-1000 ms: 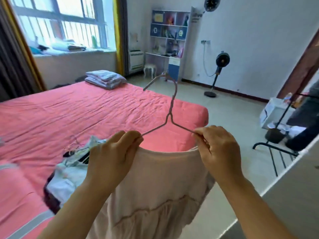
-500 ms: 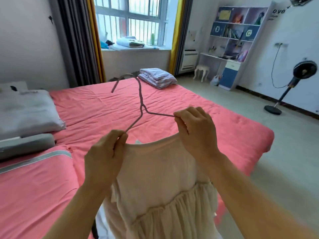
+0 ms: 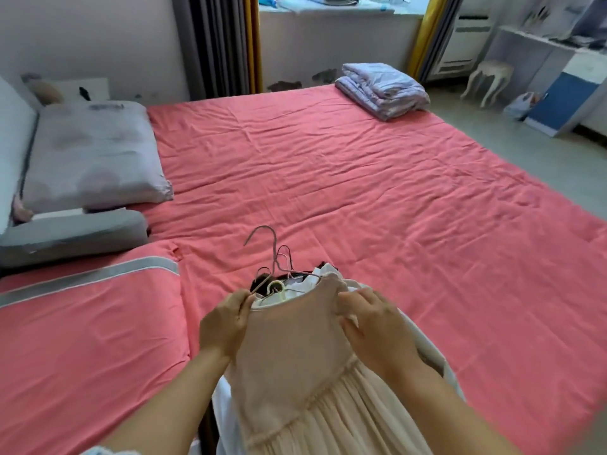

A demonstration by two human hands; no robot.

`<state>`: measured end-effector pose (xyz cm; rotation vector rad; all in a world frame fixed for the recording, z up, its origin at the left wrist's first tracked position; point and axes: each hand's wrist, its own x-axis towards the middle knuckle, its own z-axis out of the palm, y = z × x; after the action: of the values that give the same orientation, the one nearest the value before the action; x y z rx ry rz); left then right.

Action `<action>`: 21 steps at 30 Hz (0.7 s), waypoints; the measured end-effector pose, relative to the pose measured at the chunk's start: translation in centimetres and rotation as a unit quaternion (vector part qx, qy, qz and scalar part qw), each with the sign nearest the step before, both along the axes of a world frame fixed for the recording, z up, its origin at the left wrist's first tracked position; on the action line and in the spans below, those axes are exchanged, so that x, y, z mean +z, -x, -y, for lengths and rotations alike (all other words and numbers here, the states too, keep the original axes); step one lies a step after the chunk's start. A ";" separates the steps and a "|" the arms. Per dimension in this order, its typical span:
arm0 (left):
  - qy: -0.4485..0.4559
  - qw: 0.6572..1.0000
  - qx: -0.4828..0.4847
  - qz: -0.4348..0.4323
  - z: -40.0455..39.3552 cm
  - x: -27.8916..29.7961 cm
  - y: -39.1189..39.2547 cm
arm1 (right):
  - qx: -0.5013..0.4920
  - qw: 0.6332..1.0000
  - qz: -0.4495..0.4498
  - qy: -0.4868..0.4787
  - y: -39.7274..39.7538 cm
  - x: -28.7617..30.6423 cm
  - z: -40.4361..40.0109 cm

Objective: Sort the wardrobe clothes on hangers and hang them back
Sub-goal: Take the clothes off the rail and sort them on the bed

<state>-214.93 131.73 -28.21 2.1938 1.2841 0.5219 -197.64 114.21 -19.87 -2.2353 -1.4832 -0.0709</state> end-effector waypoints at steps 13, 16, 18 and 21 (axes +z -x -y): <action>-0.091 0.959 -0.125 -0.237 -0.7 -1.8 -2.2 | -0.013 0.995 -0.075 0.069 0.4 -4.5 -1.5; -0.101 0.956 -0.170 -0.215 2.6 1.7 -2.6 | -0.050 0.992 -0.096 0.064 0.5 -2.6 0.7; -0.110 0.959 -0.176 -0.191 4.8 3.5 -3.0 | -0.073 0.992 -0.090 0.045 0.7 -0.7 2.9; -0.135 0.947 -0.243 -0.162 8.2 7.2 -3.1 | -0.109 0.991 -0.068 0.036 0.9 1.8 7.4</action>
<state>-211.78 123.51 -20.99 2.7962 0.7935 0.1455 -198.54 106.79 -18.08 -2.4001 -1.1848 0.0663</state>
